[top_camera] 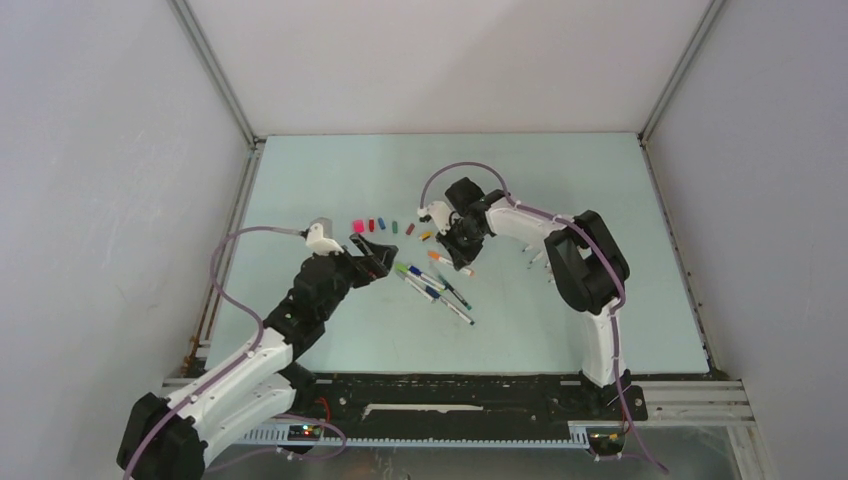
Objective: Open the pen caps
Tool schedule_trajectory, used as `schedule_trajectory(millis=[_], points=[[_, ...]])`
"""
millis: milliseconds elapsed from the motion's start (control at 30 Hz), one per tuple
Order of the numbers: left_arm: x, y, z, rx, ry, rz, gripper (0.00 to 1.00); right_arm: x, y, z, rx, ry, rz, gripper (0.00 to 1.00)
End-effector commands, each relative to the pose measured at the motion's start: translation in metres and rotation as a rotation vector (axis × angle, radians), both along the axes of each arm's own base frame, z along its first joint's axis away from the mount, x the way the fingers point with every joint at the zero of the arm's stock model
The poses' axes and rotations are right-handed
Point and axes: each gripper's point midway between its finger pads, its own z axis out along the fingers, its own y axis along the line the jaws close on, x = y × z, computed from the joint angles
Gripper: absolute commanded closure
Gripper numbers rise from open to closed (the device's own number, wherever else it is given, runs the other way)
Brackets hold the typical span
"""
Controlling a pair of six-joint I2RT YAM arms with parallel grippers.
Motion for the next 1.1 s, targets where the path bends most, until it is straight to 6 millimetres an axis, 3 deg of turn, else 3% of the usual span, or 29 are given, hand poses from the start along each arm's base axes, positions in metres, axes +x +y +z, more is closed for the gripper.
schedule_trajectory(millis=[0,467,533,833,1067], points=[[0.003,-0.024,0.018,-0.203,-0.039,-0.066,0.02,-0.021,0.005,0.034,0.108,0.048,0.022,1.00],[0.033,-0.056,0.028,-0.483,-0.012,-0.104,0.01,-0.052,0.020,0.117,0.481,0.160,0.080,1.00],[0.038,-0.062,0.029,-0.495,-0.004,-0.116,0.05,-0.057,0.023,0.125,0.523,0.186,0.093,1.00],[0.047,-0.081,0.027,-0.562,0.035,-0.164,0.19,-0.065,0.031,0.134,0.569,0.219,0.116,1.00],[0.049,-0.095,0.025,-0.564,0.060,-0.224,0.40,-0.067,0.033,0.132,0.567,0.229,0.116,1.00]])
